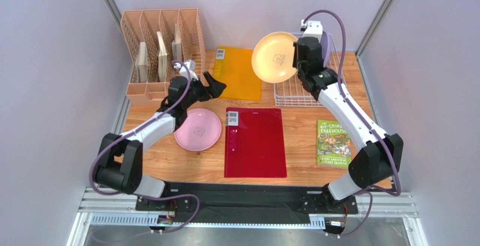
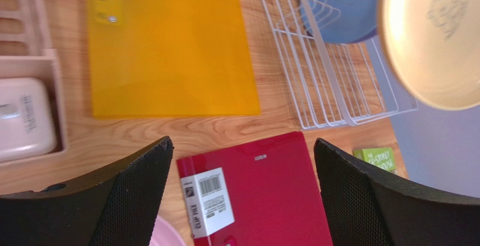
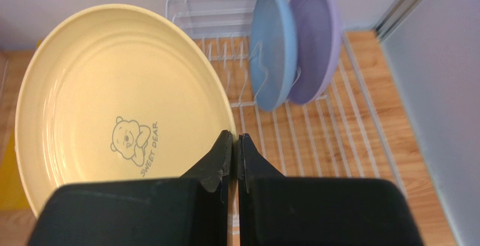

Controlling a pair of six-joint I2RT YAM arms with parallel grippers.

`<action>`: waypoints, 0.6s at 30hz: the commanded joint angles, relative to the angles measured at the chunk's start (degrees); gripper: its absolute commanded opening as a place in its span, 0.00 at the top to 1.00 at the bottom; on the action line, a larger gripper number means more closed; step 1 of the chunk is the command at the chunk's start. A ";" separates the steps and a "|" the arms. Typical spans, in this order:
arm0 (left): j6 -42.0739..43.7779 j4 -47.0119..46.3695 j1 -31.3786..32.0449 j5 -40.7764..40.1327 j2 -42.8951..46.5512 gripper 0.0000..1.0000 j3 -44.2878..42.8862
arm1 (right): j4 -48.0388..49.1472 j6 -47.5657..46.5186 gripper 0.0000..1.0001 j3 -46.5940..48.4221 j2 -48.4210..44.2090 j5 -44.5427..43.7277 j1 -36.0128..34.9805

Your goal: Unload the plates from the dish rack

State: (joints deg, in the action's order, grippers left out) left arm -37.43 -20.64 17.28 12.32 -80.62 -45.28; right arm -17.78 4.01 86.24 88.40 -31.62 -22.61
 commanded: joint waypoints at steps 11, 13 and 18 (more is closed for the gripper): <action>-6.34 -29.89 4.69 8.60 -14.64 0.00 -4.65 | 9.87 13.30 1.00 -16.19 -4.46 26.60 1.52; -6.69 -30.77 4.96 8.43 -15.79 0.00 -4.91 | 11.09 14.18 1.00 -16.71 -4.46 28.79 1.78; -6.87 -31.39 5.75 7.02 -17.90 0.00 -4.82 | 13.21 15.76 1.00 -17.86 -3.76 33.63 1.78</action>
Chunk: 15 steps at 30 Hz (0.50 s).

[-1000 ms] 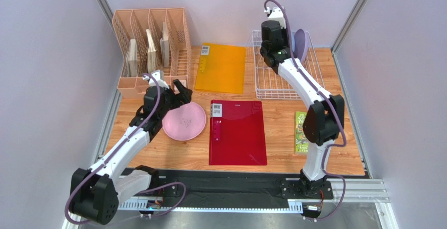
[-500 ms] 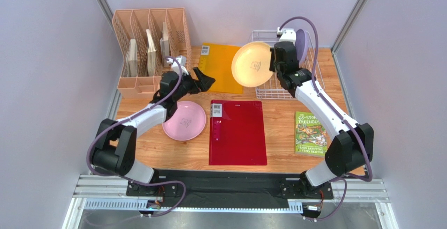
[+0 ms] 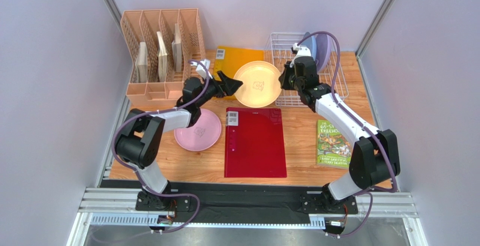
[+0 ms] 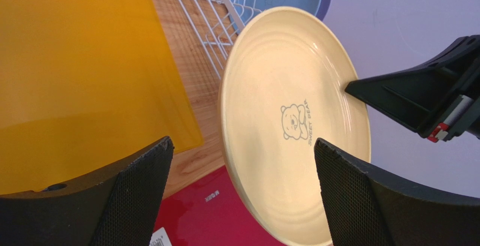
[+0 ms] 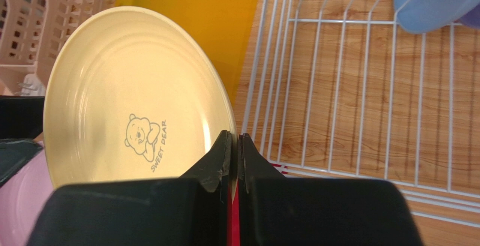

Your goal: Unload the plates from the dish rack

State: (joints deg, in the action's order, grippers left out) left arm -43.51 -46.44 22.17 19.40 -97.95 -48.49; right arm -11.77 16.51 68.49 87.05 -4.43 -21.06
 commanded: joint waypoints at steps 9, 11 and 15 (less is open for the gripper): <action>-1.23 -2.97 1.38 -2.43 -1.45 1.00 -1.61 | 7.73 3.26 1.00 -0.02 -1.26 8.30 0.23; -0.18 -0.78 1.56 -2.78 -0.66 1.00 -1.26 | 7.64 2.91 1.00 0.07 -1.35 8.38 0.23; 1.23 2.66 1.73 -5.32 1.79 1.00 0.41 | 6.50 2.21 0.70 0.68 -1.09 7.33 0.23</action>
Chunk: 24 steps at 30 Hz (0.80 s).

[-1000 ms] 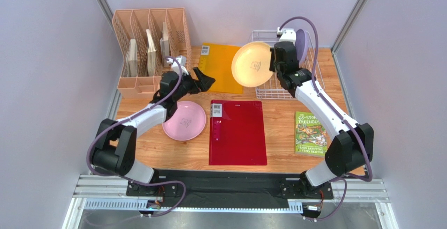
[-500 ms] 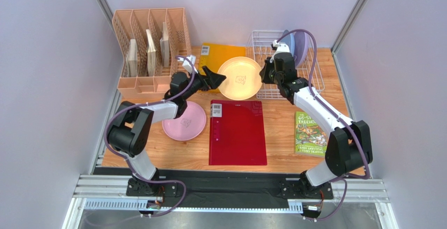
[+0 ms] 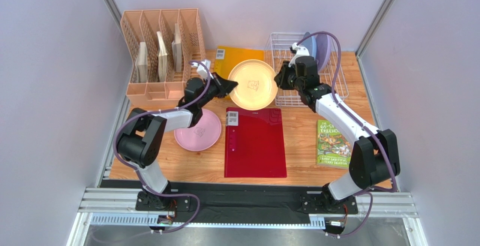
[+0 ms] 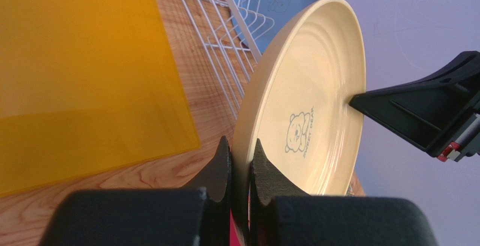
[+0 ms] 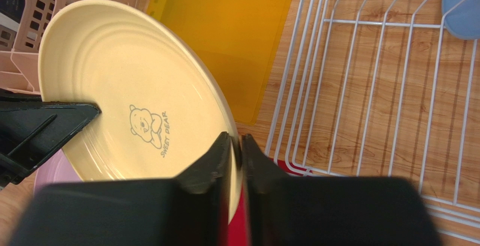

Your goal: Unload the plates from the dish rack

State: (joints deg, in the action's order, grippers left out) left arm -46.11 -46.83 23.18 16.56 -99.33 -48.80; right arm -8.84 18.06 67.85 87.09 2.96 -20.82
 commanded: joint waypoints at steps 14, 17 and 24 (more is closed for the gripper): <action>6.47 37.99 0.73 -22.87 39.98 1.00 16.61 | -3.99 -4.53 0.27 7.99 2.28 -14.39 5.78; 6.21 48.79 0.73 -28.84 48.86 1.00 18.21 | -5.22 -3.48 0.27 10.28 4.22 -14.12 7.63; 2.78 58.60 0.73 -40.44 60.82 1.00 24.71 | -6.36 -4.70 0.27 17.65 9.49 -16.32 9.92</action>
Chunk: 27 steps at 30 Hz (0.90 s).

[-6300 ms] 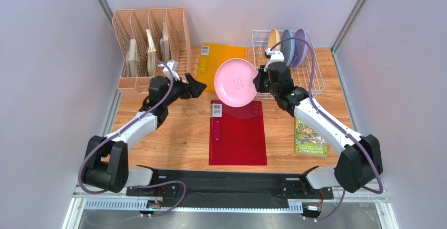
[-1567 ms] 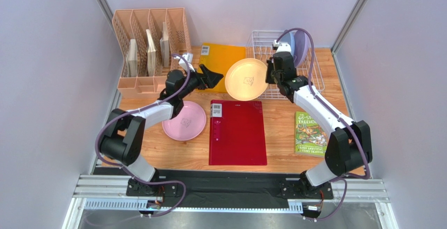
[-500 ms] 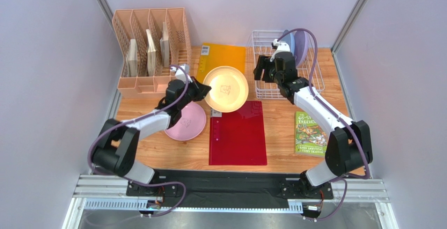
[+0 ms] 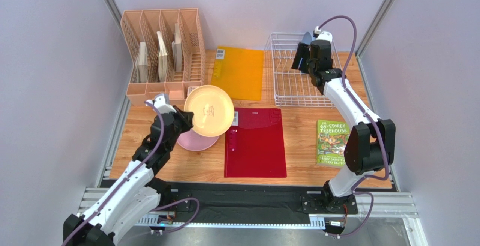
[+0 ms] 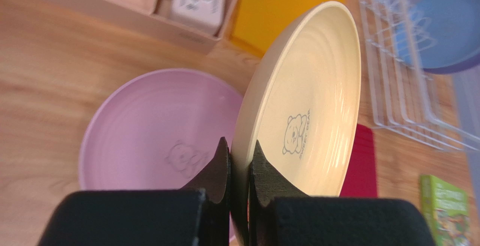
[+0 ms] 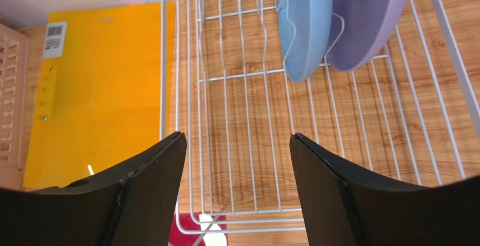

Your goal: Unload the plates from the dish rack

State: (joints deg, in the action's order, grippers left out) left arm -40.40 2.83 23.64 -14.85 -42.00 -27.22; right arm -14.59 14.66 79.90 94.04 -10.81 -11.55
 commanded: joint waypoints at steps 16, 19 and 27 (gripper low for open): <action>-5.92 3.76 0.27 -16.70 3.42 1.00 13.16 | -4.48 -5.68 0.27 20.21 13.18 -5.27 1.44; -5.74 2.71 0.27 -16.00 1.22 0.81 13.16 | -5.62 -7.09 0.27 22.58 14.94 -6.24 1.53; -6.27 3.14 0.27 -15.73 0.07 0.20 12.90 | -7.21 -9.64 0.27 28.55 18.81 -10.11 1.44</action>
State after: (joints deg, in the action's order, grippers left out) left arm -46.61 6.35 23.66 -29.78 -42.24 -14.15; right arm -21.15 7.40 103.85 111.79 -18.09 -10.31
